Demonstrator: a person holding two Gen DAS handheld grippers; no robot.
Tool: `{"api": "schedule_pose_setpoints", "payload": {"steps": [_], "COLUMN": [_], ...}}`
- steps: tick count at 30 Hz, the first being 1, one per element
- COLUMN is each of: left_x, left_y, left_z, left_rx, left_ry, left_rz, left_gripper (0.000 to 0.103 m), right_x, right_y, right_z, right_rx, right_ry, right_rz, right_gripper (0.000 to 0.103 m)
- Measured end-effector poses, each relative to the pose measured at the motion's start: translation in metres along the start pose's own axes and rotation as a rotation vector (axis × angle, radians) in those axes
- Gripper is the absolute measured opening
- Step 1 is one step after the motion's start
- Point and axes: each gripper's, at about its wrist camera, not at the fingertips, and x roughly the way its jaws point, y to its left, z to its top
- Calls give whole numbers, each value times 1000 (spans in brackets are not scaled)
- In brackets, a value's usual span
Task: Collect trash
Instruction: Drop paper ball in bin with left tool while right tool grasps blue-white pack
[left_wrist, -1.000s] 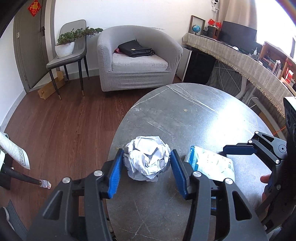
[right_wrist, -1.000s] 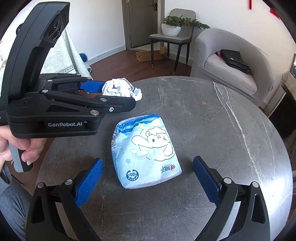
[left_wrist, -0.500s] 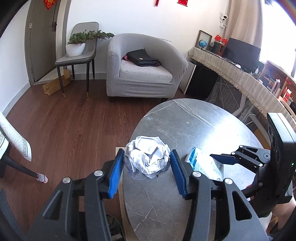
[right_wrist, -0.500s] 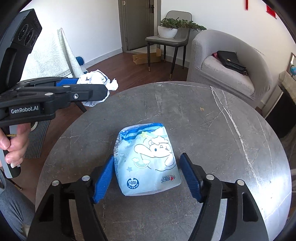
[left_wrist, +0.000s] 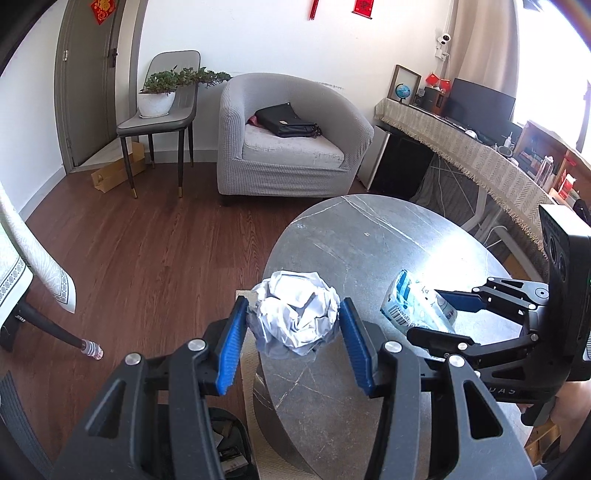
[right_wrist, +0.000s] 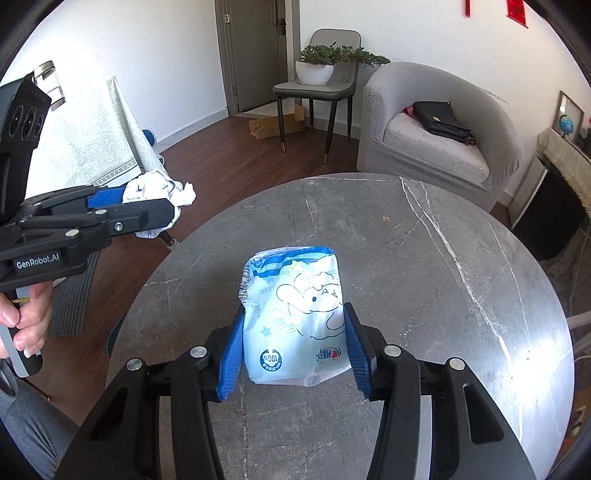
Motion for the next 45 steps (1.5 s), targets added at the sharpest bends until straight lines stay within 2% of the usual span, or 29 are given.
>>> {"api": "schedule_pose_setpoints", "payload": {"steps": [11,18,25,35,45], "left_x": [-28,-45,-36,-4,25], "left_y": [20,44,75,114,133], "left_z": [-31,-55,-79,-124,-167], "left_rx": [11,-44,-99,-115,-145], "left_ry": [17,32,94,263,422], "left_rz": [71,89,130,190,162], "left_gripper": [53,53,53,53,54], "right_x": [-21,-31,-30,-13,14], "right_y": [32,60,90,123,153], "right_z": [5,2,7,16,19], "right_rx": [26,52,37,-2,-30], "right_ry": [-30,-46,-43,-14,35], "right_rz": [47,105,173,203,219], "right_gripper": [50,50,50,50,50]}}
